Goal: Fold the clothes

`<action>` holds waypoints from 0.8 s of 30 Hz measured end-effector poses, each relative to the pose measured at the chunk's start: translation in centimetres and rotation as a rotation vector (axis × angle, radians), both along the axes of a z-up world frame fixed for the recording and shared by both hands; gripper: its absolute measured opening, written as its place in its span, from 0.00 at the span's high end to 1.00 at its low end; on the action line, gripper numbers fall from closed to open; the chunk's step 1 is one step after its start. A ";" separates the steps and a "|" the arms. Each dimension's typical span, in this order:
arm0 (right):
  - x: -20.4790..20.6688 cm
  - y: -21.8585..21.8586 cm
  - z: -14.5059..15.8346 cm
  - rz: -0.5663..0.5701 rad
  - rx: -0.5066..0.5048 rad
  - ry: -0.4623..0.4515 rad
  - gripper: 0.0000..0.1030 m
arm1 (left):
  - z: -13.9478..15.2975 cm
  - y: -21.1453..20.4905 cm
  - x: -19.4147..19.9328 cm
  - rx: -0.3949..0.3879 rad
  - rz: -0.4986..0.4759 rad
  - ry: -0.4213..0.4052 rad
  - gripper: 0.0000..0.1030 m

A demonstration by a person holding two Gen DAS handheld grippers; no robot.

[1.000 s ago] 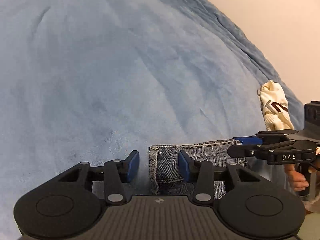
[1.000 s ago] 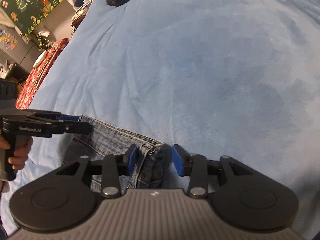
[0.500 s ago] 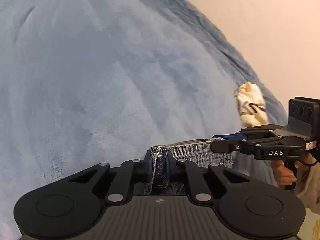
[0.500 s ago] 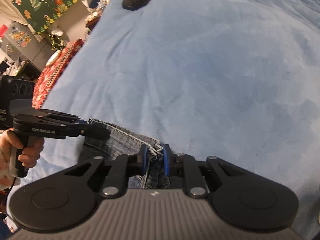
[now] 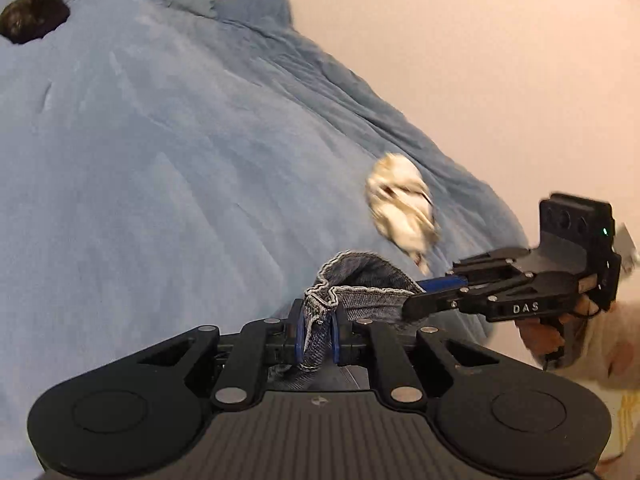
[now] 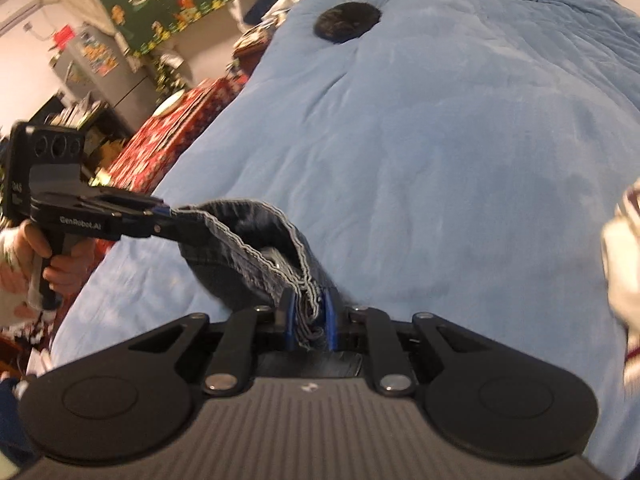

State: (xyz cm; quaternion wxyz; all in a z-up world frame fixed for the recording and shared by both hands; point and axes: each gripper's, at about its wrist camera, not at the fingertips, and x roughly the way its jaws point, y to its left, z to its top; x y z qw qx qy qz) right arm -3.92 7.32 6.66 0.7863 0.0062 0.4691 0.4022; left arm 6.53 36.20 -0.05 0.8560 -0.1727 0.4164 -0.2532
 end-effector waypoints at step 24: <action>-6.8 -4.4 -2.4 -0.004 -0.099 0.135 0.62 | -5.2 -2.0 -10.7 0.168 0.031 0.221 0.58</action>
